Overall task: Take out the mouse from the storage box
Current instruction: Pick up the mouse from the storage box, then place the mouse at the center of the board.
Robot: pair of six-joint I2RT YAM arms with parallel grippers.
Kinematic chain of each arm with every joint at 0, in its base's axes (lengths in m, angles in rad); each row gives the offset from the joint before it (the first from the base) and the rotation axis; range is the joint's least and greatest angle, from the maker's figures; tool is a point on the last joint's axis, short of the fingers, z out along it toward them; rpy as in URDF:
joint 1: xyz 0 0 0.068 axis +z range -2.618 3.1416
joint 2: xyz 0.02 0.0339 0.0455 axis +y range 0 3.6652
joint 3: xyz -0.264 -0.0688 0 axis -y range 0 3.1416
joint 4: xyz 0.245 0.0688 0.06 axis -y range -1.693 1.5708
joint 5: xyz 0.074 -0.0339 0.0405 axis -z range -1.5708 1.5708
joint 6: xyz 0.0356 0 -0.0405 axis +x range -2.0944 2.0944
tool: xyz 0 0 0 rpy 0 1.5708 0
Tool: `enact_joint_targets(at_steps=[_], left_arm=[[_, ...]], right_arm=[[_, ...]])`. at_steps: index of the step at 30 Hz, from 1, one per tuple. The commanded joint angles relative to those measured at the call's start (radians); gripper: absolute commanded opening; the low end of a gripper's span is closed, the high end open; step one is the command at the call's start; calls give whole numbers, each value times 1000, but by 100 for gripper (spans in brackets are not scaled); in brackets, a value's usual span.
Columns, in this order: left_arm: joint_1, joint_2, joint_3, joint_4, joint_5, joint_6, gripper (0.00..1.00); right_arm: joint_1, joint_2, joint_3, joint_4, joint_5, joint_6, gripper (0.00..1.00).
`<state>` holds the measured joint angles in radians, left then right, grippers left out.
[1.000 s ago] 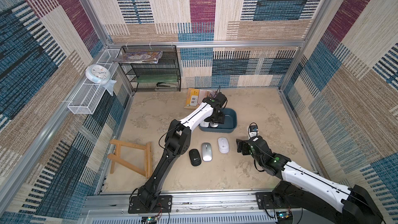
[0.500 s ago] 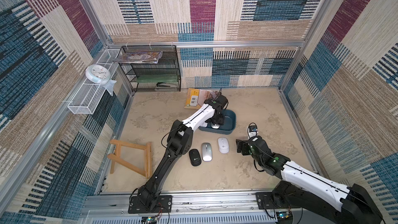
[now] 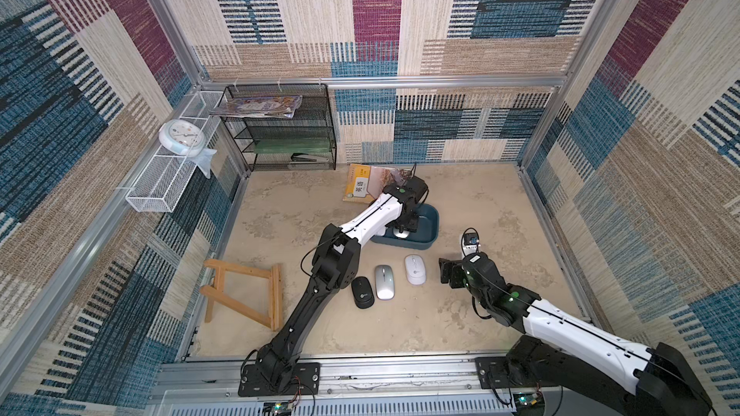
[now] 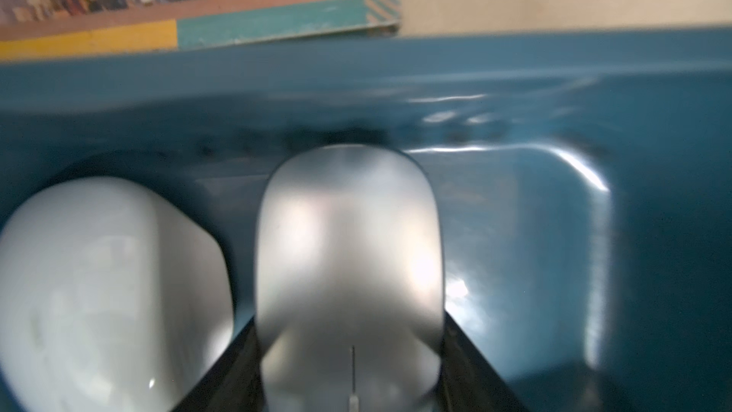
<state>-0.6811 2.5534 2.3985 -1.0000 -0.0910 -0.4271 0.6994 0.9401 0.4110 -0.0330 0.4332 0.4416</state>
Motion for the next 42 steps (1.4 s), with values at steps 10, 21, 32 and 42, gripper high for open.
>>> enact_joint_targets(at_steps=[10, 21, 32, 42], left_arm=[[-30, -146, -78, -10, -7, -12, 47], [-146, -278, -205, -9, -5, -50, 46], [-305, -271, -220, 14, 32, -161, 45], [-357, -178, -206, 32, 44, -276, 45]], right_arm=[[-1, -55, 68, -131, 57, 80, 91], [-3, -253, 269, -441, 138, 184, 92], [-3, -439, 434, -610, 187, 220, 98], [-3, -453, 476, -686, 205, 226, 98]])
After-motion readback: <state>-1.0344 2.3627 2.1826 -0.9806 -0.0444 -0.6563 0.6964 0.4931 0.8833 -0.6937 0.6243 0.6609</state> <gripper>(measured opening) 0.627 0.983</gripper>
